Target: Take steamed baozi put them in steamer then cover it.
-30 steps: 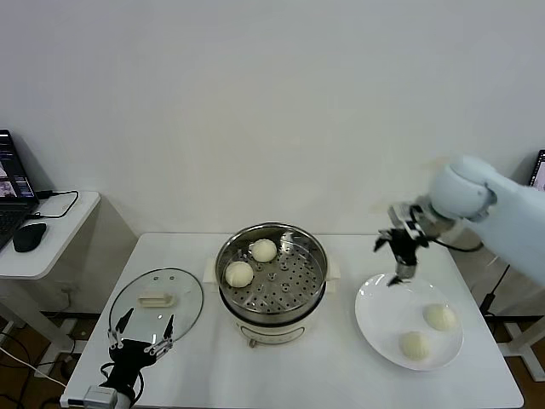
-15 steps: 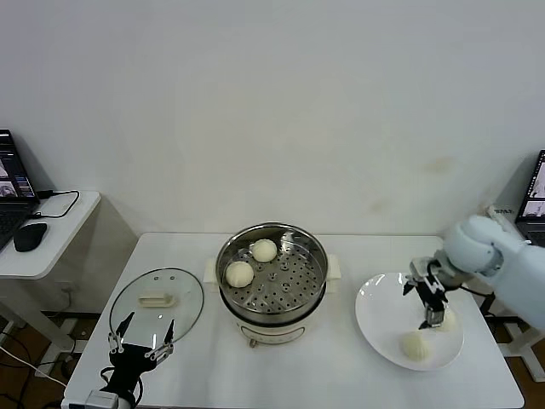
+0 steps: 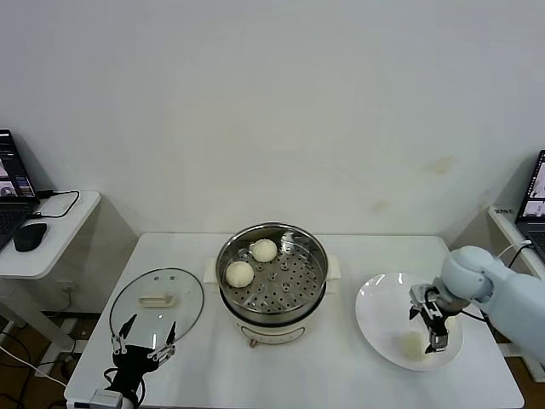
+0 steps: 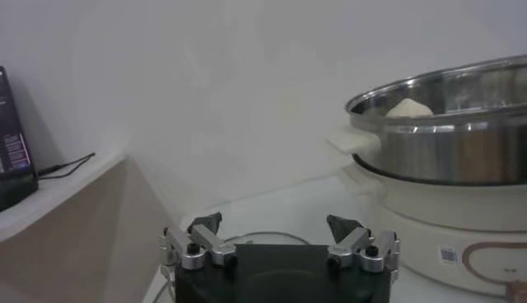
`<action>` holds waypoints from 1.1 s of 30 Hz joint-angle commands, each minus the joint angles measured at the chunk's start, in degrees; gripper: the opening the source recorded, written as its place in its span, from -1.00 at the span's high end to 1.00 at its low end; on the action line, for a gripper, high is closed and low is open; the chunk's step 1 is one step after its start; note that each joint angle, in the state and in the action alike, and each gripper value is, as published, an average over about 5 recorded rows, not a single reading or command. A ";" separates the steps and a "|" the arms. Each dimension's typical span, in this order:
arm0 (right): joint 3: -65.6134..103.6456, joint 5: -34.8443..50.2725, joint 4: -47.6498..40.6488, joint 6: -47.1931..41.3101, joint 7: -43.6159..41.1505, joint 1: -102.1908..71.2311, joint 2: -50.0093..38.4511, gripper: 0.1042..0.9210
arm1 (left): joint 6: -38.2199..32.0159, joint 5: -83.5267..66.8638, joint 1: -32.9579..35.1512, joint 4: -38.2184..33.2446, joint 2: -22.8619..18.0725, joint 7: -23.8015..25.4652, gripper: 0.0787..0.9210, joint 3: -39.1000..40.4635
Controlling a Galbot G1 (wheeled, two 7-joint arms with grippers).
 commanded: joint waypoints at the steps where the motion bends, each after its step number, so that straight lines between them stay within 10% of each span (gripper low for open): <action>1: 1.19 -1.37 -1.17 0.14 0.40 -2.84 0.59 -0.76 | 0.02 0.11 -0.16 0.54 0.02 0.05 -0.77 0.06; 27: 1.64 -1.66 -3.58 -1.15 3.00 -4.06 2.76 -0.75 | -0.04 -0.03 -0.81 1.99 0.22 0.04 -0.77 0.06; 33: 2.02 -1.30 -3.48 -1.25 2.95 -4.52 2.39 -0.45 | -0.03 -0.02 -1.01 2.15 0.16 0.06 -0.77 0.13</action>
